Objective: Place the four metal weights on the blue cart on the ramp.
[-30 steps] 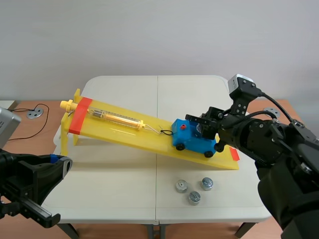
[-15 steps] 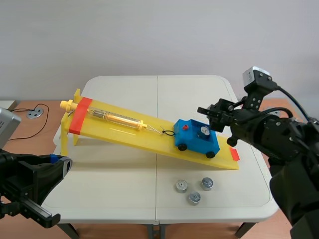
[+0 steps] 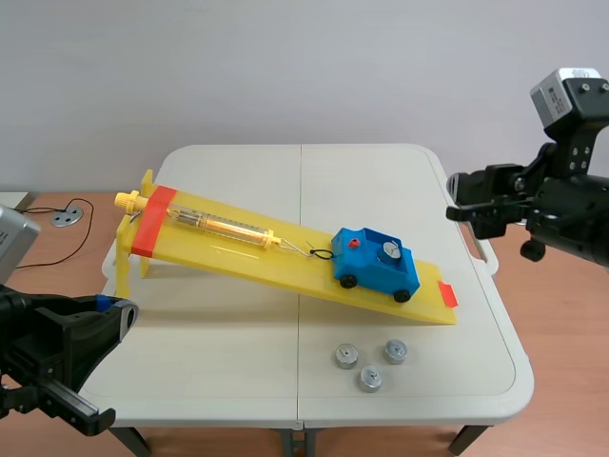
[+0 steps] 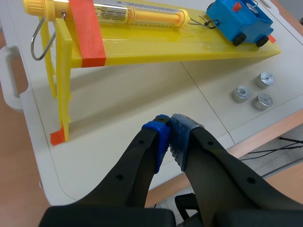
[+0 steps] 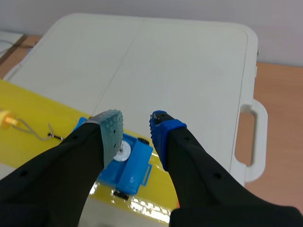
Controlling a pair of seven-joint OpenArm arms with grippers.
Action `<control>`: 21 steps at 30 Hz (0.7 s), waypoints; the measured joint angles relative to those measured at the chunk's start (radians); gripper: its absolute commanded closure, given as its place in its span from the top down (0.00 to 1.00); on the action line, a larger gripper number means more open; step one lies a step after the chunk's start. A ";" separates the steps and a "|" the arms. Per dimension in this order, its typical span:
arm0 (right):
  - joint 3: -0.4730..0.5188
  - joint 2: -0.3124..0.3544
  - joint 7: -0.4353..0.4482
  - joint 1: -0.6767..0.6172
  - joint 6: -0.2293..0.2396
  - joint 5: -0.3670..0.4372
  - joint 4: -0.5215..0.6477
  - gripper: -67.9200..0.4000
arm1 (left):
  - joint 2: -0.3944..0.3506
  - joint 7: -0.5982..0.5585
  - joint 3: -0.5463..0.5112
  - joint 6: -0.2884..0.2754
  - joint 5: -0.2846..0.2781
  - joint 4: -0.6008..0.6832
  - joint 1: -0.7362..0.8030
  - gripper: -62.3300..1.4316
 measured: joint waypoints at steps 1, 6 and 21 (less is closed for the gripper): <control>0.000 0.014 -0.002 -0.022 0.009 0.005 0.014 0.26 | 0.000 0.000 0.000 0.000 0.000 0.000 0.000 0.06; 0.000 0.090 -0.022 -0.137 0.057 0.022 0.076 0.26 | 0.000 0.000 0.000 0.000 0.000 0.000 0.000 0.06; -0.042 0.166 -0.024 -0.338 0.158 -0.042 0.130 0.28 | 0.000 0.000 0.000 0.000 0.000 0.000 0.000 0.06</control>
